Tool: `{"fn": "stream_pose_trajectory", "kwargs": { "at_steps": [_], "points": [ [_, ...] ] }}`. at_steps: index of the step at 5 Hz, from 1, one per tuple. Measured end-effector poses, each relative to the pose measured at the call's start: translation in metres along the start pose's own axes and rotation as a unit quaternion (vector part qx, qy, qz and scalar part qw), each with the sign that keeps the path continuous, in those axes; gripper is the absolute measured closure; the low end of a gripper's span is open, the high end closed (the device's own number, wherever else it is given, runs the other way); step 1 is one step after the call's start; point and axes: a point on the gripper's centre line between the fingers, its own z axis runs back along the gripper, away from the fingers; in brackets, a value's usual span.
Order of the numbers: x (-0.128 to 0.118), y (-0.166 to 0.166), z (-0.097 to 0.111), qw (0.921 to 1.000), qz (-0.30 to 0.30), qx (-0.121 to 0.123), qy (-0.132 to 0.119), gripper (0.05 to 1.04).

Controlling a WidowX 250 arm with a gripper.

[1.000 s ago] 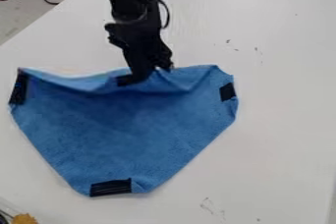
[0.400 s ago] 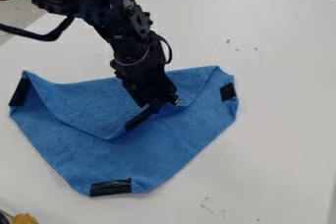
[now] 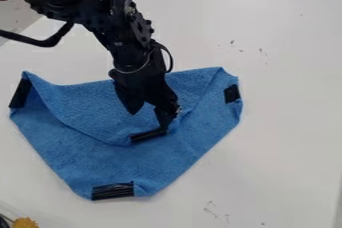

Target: Fold the cloth from top left to bottom right

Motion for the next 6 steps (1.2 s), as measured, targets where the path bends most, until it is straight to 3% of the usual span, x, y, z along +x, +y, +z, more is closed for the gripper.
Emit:
{"fn": "stream_pose_trajectory", "kwargs": {
  "at_steps": [1,2,3,6],
  "points": [
    [0.004,-0.004,0.008,0.9999,-0.008,0.003,0.008,0.079],
    [0.013,-0.005,0.019,0.9991,-0.02,0.015,0.035,0.083],
    [0.02,-0.002,0.025,0.9988,-0.013,0.025,0.039,0.083],
    [0.02,-0.002,0.025,0.9988,-0.012,0.025,0.04,0.083]
  ]
}}
